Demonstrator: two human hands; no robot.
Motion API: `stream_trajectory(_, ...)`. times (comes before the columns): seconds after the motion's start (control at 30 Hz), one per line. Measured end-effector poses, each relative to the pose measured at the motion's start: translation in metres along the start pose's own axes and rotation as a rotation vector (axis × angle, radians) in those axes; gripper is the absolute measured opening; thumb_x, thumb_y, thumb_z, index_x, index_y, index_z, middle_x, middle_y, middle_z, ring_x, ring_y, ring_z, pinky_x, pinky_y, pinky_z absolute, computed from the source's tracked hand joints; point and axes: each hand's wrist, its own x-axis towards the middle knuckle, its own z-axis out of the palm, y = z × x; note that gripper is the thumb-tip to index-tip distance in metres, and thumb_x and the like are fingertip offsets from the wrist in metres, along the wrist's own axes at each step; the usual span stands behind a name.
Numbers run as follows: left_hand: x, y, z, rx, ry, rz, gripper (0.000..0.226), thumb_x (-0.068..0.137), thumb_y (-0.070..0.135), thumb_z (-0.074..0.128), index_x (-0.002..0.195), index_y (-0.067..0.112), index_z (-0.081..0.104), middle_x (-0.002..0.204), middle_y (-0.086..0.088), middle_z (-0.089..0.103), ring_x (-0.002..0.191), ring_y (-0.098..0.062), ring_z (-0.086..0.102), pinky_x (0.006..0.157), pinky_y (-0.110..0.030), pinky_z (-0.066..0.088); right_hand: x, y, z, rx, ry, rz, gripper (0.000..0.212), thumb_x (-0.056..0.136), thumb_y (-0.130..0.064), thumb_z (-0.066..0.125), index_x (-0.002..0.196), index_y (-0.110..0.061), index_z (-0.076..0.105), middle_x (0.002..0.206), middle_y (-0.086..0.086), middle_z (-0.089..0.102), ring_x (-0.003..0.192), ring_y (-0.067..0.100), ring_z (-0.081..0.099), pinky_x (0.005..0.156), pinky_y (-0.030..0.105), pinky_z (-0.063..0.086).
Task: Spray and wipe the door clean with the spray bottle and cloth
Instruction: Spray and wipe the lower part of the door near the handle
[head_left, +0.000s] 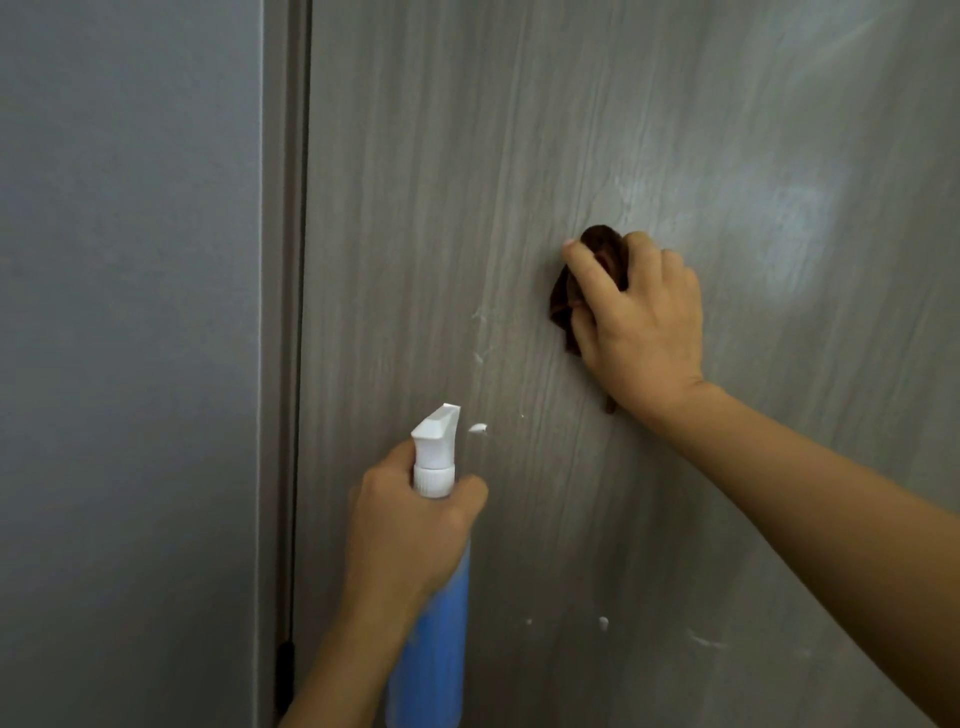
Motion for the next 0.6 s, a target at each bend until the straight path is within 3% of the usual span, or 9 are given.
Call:
stream_trajectory(0.27, 0.002, 0.004, -0.012, -0.057, 0.004, 0.055, 0.025, 0.068, 0.026, 0.072, 0.064, 0.011, 0.053, 0.045, 0.01, 0.045, 0.042, -0.003, 0.041, 0.042, -0.019, 0.035, 0.001, -0.001, -0.005, 0.002, -0.034, -0.005, 0.046, 0.093, -0.021, 0.058, 0.138, -0.013, 0.059, 0.113, 0.026, 0.056, 0.08, 0.038, 0.05, 0.067, 0.047, 0.044)
stream_trajectory(0.4, 0.002, 0.002, -0.017, 0.026, 0.014, 0.106, 0.025, 0.076, 0.011, 0.077, 0.065, 0.008, 0.055, 0.047, 0.003, 0.051, 0.041, -0.004, 0.046, 0.041, -0.017, 0.038, 0.005, -0.004, -0.009, 0.062, -0.056, 0.028, 0.046, 0.091, -0.022, 0.06, 0.136, -0.014, 0.059, 0.114, 0.023, 0.054, 0.088, 0.038, 0.051, 0.071, 0.049, 0.047)
stream_trajectory(0.6, 0.005, 0.005, -0.013, 0.075, 0.103, 0.121, 0.03, 0.076, 0.014, 0.076, 0.063, 0.013, 0.05, 0.053, -0.001, 0.055, 0.043, -0.007, 0.047, 0.04, -0.02, 0.038, 0.03, -0.037, -0.001, 0.049, -0.009, 0.114, 0.042, 0.096, -0.02, 0.056, 0.138, -0.017, 0.057, 0.112, 0.022, 0.054, 0.088, 0.038, 0.051, 0.07, 0.047, 0.046)
